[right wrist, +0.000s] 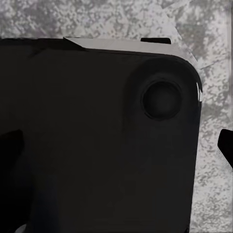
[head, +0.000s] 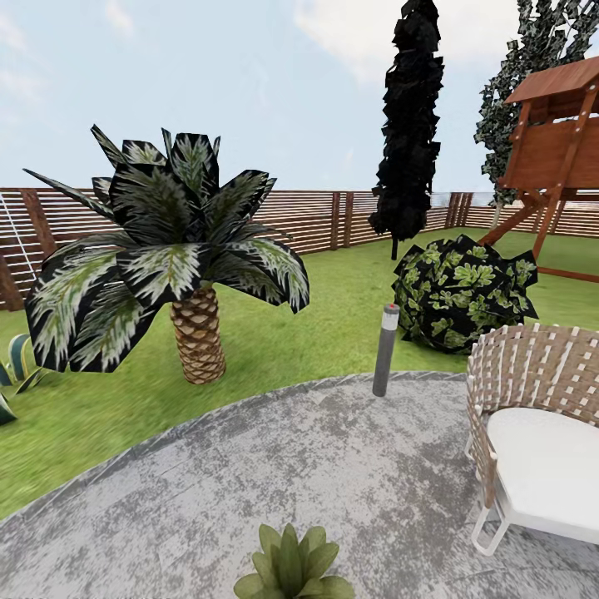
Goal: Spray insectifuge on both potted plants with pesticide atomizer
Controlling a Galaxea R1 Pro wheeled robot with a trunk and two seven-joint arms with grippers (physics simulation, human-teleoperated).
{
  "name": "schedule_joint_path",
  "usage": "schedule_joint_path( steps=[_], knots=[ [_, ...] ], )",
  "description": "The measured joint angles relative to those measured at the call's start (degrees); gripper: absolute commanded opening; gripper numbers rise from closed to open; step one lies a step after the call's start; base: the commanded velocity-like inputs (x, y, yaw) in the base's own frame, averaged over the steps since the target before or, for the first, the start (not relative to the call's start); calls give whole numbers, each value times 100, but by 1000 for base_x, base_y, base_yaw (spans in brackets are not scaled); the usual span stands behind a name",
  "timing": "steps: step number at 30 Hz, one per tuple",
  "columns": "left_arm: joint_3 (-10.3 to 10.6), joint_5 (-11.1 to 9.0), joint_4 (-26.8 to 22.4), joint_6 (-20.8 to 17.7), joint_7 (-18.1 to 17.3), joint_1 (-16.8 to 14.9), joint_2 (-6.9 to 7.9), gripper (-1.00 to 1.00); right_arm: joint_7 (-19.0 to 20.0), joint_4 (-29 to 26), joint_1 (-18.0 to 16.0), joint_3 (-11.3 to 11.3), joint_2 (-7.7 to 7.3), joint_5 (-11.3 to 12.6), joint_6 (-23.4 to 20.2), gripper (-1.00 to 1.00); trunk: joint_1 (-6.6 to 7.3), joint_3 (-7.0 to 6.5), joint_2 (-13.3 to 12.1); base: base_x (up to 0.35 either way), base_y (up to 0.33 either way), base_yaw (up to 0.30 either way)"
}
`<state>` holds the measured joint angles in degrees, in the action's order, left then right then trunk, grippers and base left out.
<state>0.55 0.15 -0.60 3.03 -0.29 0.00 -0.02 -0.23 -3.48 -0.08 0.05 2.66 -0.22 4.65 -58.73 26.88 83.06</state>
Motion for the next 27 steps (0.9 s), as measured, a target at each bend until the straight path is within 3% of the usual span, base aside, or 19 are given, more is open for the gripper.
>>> schedule_joint_path(
  steps=[1,2,15,21,22,24,27],
  knots=[
    [4,3,0,32,-1,0,1,100,0,-1,0,1,-3,-1,32,100,-1,0,0,-132,43,0],
    [6,6,-1,542,-1,-1,-2,100,0,-2,0,-1,-14,0,167,100,-2,0,0,-192,76,0],
    [-27,-30,-11,603,5,-3,129,100,-7,-280,-1,-7,-143,5,187,100,-3,0,-1,-278,177,0],
    [-32,-7,-38,1189,41,-194,289,100,-8,-1261,-1,-13,-417,5,186,100,-3,-2,-1,-282,217,0],
    [-33,-16,-83,1278,45,-294,333,100,-8,-1461,-2,-15,-435,5,188,100,-3,-2,-1,-275,222,0],
    [-39,-46,-463,1384,52,-823,469,100,-5,-2300,-2,-25,-462,5,205,100,-3,-2,-1,-273,223,0],
    [-39,-52,-817,1398,53,-945,494,100,-6,-2853,-1,-29,-466,5,262,100,-3,-2,-1,-245,234,0]
  ],
)
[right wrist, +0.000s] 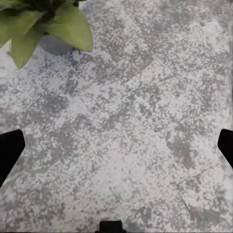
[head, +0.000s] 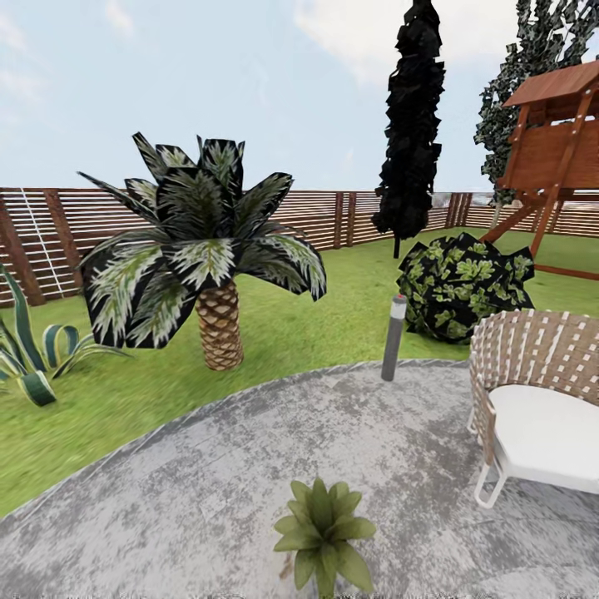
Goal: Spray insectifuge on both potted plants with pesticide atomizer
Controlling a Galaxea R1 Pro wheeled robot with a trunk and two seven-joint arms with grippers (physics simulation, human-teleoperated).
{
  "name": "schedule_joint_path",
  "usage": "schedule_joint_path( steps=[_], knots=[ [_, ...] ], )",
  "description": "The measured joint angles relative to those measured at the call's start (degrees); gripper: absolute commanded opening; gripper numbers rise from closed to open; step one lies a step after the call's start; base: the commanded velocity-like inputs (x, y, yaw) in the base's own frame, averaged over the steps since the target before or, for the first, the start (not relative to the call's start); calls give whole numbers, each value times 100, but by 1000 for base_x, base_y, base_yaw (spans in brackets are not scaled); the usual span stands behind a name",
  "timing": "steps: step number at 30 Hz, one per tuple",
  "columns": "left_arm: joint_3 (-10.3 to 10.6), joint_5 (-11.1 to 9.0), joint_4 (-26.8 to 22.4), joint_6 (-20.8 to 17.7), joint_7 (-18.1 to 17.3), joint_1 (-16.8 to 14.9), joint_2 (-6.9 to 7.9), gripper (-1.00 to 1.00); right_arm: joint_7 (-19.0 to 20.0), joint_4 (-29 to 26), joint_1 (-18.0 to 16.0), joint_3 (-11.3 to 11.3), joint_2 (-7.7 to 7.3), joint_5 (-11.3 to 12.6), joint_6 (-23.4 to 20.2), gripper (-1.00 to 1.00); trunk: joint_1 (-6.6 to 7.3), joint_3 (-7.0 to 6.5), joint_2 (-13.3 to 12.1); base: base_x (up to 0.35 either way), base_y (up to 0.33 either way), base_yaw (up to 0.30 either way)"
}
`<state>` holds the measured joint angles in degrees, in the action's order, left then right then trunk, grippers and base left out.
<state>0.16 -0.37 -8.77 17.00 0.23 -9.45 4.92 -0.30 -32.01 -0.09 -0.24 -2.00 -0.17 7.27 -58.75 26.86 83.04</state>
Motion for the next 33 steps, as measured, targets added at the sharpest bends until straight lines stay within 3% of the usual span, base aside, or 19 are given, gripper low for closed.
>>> schedule_joint_path(
  steps=[3,8,16,21,24,26,27,29,33],
  knots=[
    [0,-8,-394,3,0,-198,6,100,-1,-438,1,-11,-2,4,368,100,1,1,0,-200,258,0],
    [-8,-14,-636,44,1,-292,-5,100,-2,-491,1,-16,-4,2,828,100,1,1,0,-179,260,0],
    [-30,-16,-684,79,-2,-249,-12,100,4,-104,1,-252,-40,16,929,100,2,2,1,-39,56,-125],
    [-31,-18,-669,146,-1,-226,24,100,6,-78,1,-292,-41,17,929,100,2,2,1,-2,2,-260],
    [-134,-26,-639,318,1,-218,53,100,6,-85,1,-316,-50,20,929,100,2,2,1,0,0,-285],
    [-213,-27,-617,363,1,-217,59,100,5,-90,1,-461,-81,32,925,100,2,2,1,0,0,-296],
    [-252,-22,-606,380,2,-218,41,100,8,-100,1,-768,-98,41,924,100,2,2,1,0,0,-298],
    [-285,-18,-597,395,2,-220,11,100,42,-113,1,-1111,-119,25,928,100,2,2,1,0,0,-300],
    [-294,-13,-588,401,-3,-221,10,100,60,-95,1,-1181,-115,3,931,100,3,2,1,0,0,-300]
  ],
)
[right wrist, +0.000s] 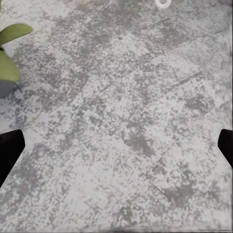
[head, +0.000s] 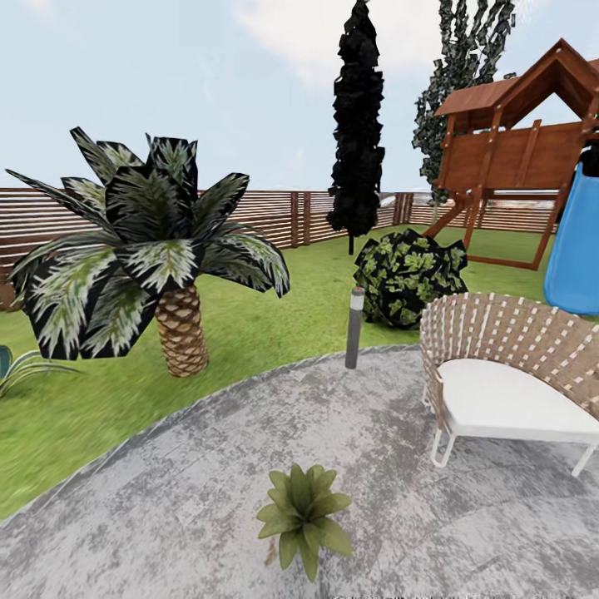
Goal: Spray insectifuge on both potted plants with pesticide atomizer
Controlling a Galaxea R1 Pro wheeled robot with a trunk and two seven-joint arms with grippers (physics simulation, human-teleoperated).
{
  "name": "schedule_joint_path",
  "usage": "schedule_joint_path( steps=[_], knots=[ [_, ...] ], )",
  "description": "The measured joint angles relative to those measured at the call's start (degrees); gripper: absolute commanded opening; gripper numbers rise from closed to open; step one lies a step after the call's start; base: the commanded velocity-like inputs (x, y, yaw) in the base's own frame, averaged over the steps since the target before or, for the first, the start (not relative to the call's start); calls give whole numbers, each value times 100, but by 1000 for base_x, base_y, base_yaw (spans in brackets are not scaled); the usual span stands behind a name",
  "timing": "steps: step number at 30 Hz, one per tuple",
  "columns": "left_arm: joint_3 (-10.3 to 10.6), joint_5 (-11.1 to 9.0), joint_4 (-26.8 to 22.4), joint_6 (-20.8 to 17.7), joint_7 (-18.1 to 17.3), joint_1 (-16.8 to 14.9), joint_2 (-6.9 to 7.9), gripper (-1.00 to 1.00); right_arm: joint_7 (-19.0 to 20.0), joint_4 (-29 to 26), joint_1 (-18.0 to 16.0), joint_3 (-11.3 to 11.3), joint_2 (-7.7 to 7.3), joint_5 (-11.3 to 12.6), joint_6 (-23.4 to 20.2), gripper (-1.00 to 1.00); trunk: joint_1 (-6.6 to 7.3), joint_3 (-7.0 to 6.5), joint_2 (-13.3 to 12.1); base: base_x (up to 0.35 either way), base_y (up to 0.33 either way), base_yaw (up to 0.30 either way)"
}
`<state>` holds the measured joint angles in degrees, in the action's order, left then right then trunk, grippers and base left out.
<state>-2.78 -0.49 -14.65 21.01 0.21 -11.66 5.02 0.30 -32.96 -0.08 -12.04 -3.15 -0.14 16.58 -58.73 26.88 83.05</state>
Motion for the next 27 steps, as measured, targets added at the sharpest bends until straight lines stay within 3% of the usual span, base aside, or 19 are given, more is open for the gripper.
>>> schedule_joint_path(
  steps=[9,19,27],
  knots=[
    [-5,-15,2,85,0,-9,-1,100,2,30,0,9,22,-3,0,100,-2,0,-1,-120,123,-300],
    [-5,-15,-1,87,-4,-9,8,100,-1,39,0,9,30,5,1,100,-1,0,0,-154,280,-300],
    [-5,-15,-5,88,-4,-9,22,100,1,40,0,9,32,2,1,100,0,0,0,-22,330,-300]
  ],
)
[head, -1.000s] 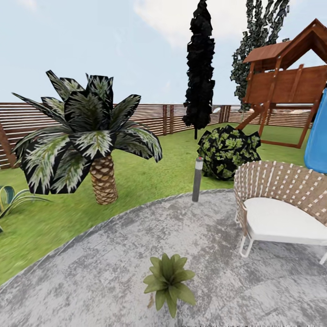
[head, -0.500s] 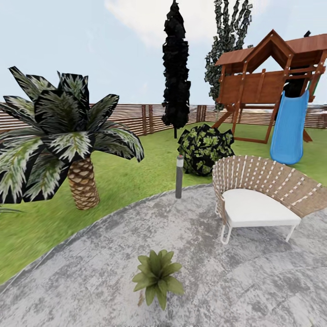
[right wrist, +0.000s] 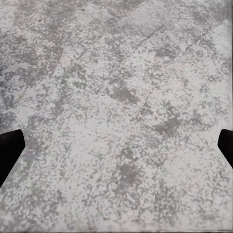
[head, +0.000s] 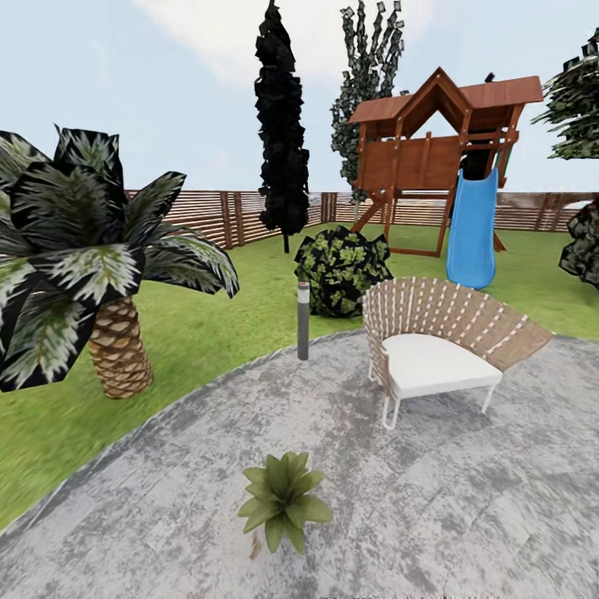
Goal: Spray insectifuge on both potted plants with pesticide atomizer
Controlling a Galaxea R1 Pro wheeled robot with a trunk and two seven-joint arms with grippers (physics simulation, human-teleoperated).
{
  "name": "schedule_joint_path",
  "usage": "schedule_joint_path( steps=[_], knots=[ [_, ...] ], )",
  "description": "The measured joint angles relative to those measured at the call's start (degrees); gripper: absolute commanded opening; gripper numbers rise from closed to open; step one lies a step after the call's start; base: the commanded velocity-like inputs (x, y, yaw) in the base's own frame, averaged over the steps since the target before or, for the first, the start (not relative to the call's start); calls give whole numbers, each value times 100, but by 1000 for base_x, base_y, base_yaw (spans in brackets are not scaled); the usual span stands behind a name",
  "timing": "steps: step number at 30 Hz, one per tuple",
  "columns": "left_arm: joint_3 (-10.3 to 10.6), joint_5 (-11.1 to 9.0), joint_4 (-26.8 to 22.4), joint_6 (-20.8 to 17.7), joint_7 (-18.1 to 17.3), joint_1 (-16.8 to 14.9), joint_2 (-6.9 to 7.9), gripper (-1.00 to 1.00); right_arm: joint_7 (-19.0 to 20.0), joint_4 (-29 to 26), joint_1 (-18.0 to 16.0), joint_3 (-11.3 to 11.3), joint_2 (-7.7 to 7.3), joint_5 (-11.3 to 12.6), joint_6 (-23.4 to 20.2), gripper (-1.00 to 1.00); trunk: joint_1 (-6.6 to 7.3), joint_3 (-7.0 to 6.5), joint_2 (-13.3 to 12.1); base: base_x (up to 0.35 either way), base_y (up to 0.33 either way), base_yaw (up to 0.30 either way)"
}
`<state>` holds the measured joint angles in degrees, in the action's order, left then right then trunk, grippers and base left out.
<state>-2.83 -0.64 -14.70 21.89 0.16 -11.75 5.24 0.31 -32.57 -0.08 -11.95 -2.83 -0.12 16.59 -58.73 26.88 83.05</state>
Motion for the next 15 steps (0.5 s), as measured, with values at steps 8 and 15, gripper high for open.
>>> schedule_joint_path(
  steps=[8,15],
  knots=[
    [0,0,3,0,0,0,-6,100,1,0,0,5,4,-3,0,100,0,0,0,-1,337,-300],
    [0,0,7,0,0,0,-13,100,1,0,0,9,9,-4,-3,100,0,0,0,0,337,-300]
  ],
)
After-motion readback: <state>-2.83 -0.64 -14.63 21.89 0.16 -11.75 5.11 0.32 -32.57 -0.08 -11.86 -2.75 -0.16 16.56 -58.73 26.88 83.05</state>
